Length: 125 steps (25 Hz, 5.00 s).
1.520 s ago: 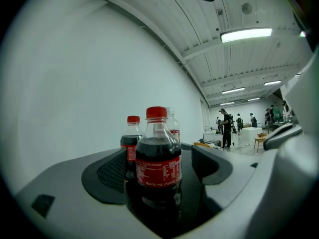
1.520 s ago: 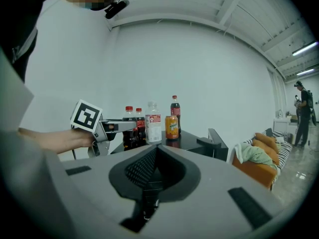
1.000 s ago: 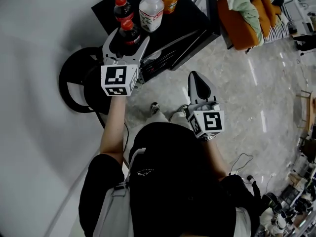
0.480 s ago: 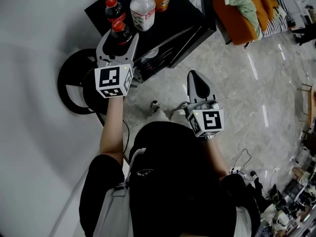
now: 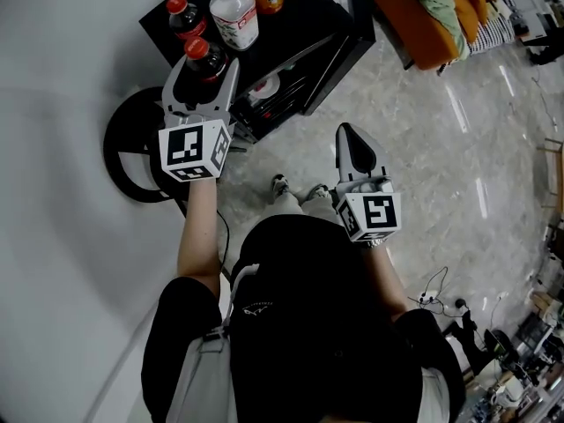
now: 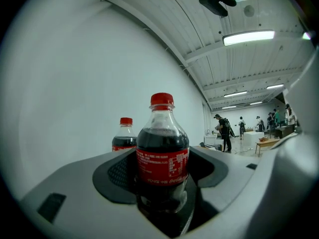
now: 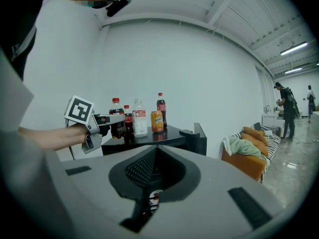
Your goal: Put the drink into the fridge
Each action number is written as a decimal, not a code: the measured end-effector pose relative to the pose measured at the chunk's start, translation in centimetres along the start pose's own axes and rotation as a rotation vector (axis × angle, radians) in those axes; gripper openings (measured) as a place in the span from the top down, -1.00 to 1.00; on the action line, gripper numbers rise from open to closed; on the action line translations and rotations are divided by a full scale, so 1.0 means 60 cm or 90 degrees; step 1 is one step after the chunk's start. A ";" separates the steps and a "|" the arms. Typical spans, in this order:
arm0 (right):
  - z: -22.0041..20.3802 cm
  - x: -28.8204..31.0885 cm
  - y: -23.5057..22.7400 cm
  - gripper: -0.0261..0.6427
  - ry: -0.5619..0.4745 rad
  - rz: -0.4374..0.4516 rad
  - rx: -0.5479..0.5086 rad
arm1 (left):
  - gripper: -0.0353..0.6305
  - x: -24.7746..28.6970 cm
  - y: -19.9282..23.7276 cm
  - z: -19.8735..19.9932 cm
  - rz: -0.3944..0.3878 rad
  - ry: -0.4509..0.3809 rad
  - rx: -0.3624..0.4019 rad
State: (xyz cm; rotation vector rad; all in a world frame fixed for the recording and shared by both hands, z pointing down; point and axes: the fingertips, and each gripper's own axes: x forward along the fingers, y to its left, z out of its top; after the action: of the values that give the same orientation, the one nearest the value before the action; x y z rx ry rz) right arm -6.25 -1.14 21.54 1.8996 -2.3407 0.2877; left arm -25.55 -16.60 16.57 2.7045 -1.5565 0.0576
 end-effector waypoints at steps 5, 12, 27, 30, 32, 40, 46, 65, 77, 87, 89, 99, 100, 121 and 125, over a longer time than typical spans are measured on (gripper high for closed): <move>0.003 -0.028 -0.031 0.88 -0.009 0.002 0.010 | -0.05 -0.020 -0.070 0.013 -0.031 -0.012 -0.007; -0.023 -0.093 -0.082 0.88 -0.009 0.003 0.050 | -0.05 -0.051 -0.186 0.012 -0.072 -0.003 -0.007; -0.188 -0.198 -0.286 0.88 0.029 -0.107 0.172 | -0.05 -0.064 -0.362 -0.098 -0.066 0.031 -0.026; -0.217 -0.210 -0.312 0.88 0.041 -0.133 0.185 | -0.05 -0.046 -0.380 -0.129 -0.073 0.037 -0.025; -0.235 -0.211 -0.324 0.88 0.048 -0.143 0.185 | -0.05 -0.032 -0.386 -0.150 -0.078 0.037 -0.023; -0.335 -0.184 -0.357 0.88 0.093 -0.191 0.177 | -0.06 0.037 -0.341 -0.253 -0.069 0.051 -0.033; -0.393 -0.141 -0.359 0.88 0.106 -0.221 0.173 | -0.05 0.084 -0.277 -0.345 -0.049 0.068 -0.044; -0.587 -0.034 -0.275 0.88 0.164 -0.200 0.151 | -0.05 0.205 -0.138 -0.574 0.033 0.098 -0.078; -0.624 -0.012 -0.272 0.88 0.189 -0.184 0.137 | -0.05 0.259 -0.053 -0.634 0.105 0.104 -0.069; -0.632 0.002 -0.255 0.88 0.198 -0.182 0.158 | -0.05 0.303 -0.020 -0.651 0.125 0.094 -0.070; -0.632 0.012 -0.257 0.88 0.191 -0.181 0.154 | -0.05 0.313 -0.016 -0.656 0.128 0.098 -0.060; -0.569 0.114 -0.231 0.88 0.134 -0.116 0.103 | -0.05 0.322 -0.005 -0.659 0.131 0.076 -0.065; -0.560 0.127 -0.225 0.88 0.127 -0.106 0.097 | -0.06 0.322 -0.004 -0.659 0.131 0.072 -0.064; -0.521 0.174 -0.161 0.88 0.093 -0.049 0.087 | -0.06 0.320 -0.016 -0.681 0.091 0.097 -0.057; -0.517 0.165 -0.161 0.88 0.094 -0.053 0.081 | -0.06 0.301 -0.018 -0.686 0.098 0.106 -0.061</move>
State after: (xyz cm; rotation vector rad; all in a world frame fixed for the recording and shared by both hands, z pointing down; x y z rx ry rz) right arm 0.13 -5.79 54.60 1.9502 -2.1908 0.5604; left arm -16.46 -30.17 58.47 2.4353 -1.6682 0.1999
